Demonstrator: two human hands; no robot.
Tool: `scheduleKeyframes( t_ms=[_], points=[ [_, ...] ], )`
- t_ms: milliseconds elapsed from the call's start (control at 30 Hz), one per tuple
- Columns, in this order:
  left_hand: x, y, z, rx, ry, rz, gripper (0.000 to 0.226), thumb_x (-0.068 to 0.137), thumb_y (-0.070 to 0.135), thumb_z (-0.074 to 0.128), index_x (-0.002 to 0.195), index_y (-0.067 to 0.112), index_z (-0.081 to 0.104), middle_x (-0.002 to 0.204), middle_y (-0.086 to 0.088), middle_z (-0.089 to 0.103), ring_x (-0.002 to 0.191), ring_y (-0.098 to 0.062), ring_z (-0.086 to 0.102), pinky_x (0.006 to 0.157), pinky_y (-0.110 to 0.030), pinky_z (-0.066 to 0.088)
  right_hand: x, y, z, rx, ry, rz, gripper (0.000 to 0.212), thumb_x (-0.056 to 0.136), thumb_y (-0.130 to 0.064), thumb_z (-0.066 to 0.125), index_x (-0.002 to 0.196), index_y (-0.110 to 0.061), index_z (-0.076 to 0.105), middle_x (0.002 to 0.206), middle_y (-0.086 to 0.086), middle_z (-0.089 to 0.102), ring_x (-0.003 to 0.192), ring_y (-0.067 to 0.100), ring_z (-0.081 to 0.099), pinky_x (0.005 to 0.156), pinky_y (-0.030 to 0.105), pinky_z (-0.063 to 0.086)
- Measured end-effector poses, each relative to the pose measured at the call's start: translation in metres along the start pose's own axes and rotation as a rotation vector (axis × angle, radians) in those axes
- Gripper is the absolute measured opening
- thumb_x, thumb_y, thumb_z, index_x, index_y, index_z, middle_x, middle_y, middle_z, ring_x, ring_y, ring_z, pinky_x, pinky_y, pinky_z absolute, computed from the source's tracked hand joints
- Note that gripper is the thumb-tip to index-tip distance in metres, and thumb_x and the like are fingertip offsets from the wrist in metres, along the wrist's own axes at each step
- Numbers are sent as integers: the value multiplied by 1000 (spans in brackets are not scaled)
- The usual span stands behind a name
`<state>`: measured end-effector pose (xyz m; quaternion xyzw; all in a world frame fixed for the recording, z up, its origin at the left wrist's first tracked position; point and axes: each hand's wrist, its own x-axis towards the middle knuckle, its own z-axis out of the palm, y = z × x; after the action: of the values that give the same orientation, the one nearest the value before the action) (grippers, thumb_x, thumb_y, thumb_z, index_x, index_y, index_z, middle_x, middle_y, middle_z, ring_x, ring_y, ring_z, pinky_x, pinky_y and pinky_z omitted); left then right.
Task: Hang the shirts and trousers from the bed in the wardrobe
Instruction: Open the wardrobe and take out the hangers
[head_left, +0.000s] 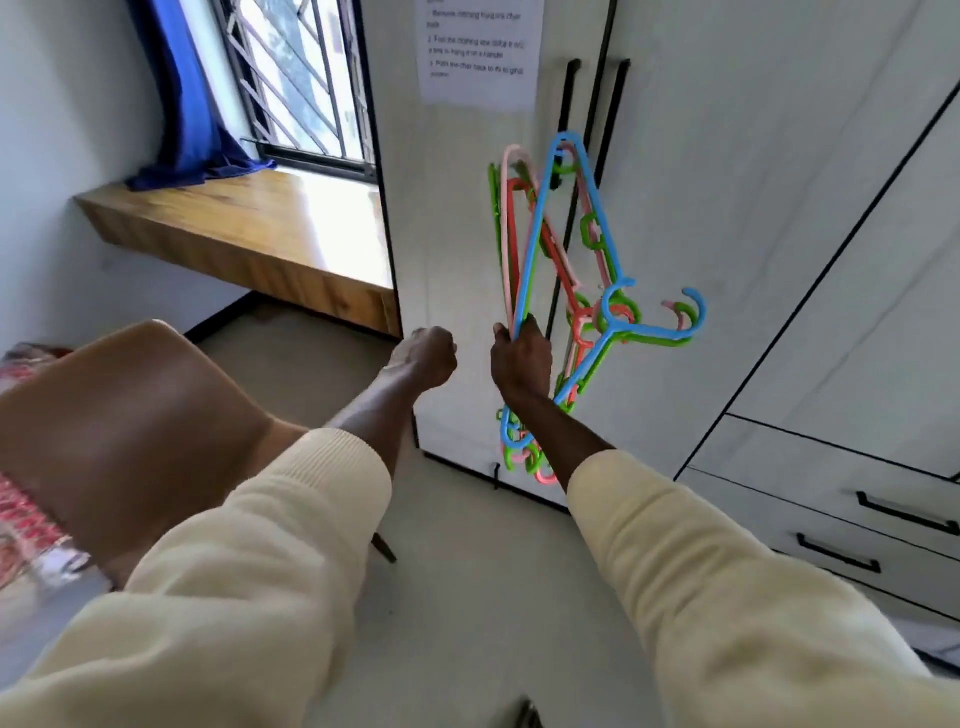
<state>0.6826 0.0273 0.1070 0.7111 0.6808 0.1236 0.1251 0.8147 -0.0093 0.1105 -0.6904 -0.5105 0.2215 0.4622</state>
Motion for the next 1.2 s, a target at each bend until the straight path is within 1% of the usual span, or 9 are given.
scheduleKeyframes(
  t_ms=[100,300,367,433,500,633,867,1033,1200],
  points=[
    [-69,-66,1,23,-40,-65,24,91,20,51,103,14,71,112,-14,69,104,-34,64,78,-33,49,-57,-6,38,-57,-148,-12,33,98,-30,53,115,-2,54,116,22,62,109,42,58,83,39,45],
    [-230,-236,-10,112,-106,-256,32,89,23,46,104,8,70,117,-16,67,110,-34,63,82,-34,49,-214,-47,132,-104,-405,-57,36,93,-24,59,115,4,57,118,26,63,111,41,58,87,40,45],
    [-278,-292,-18,79,-117,-324,32,84,24,47,97,9,72,113,-16,69,105,-34,65,80,-33,51,-266,-66,169,-105,-515,-53,29,89,-19,60,106,4,61,104,24,66,97,37,63,80,41,47],
    [-317,-346,-24,32,-116,-398,29,84,19,51,101,7,72,111,-17,70,104,-34,66,82,-35,52,-308,-86,203,-49,-688,-5,10,86,-13,58,83,-3,59,77,17,61,66,31,60,57,38,48],
    [-360,-393,-33,-5,-125,-443,33,84,21,49,104,5,70,113,-19,68,107,-36,65,86,-38,53,-351,-106,239,57,-844,89,21,87,-6,58,68,-8,51,59,10,50,45,22,48,41,28,39],
    [-421,-455,-51,-28,-80,-576,31,93,26,53,109,5,69,119,-19,66,110,-36,61,88,-39,49,-417,-140,299,143,-1131,244,26,93,0,50,68,-7,52,58,10,45,40,18,42,39,22,36],
    [-462,-557,-76,-54,-64,-771,29,86,23,56,104,4,70,112,-21,67,103,-35,64,83,-36,52,-472,-175,396,102,-1458,429,24,98,-18,55,77,-8,52,53,8,53,41,20,56,45,26,53],
    [-455,-637,-93,-48,-66,-837,19,86,14,52,92,3,66,105,-22,67,95,-35,64,69,-30,44,-485,-204,488,77,-1565,442,29,101,-22,51,74,-11,47,46,2,48,37,14,46,41,19,44],
    [-426,-723,-123,-37,-93,-886,22,90,19,55,105,7,66,113,-17,66,101,-32,64,81,-34,52,-484,-247,577,18,-1684,433,30,97,-29,58,76,-9,52,56,4,53,46,17,51,49,24,48]
  ],
)
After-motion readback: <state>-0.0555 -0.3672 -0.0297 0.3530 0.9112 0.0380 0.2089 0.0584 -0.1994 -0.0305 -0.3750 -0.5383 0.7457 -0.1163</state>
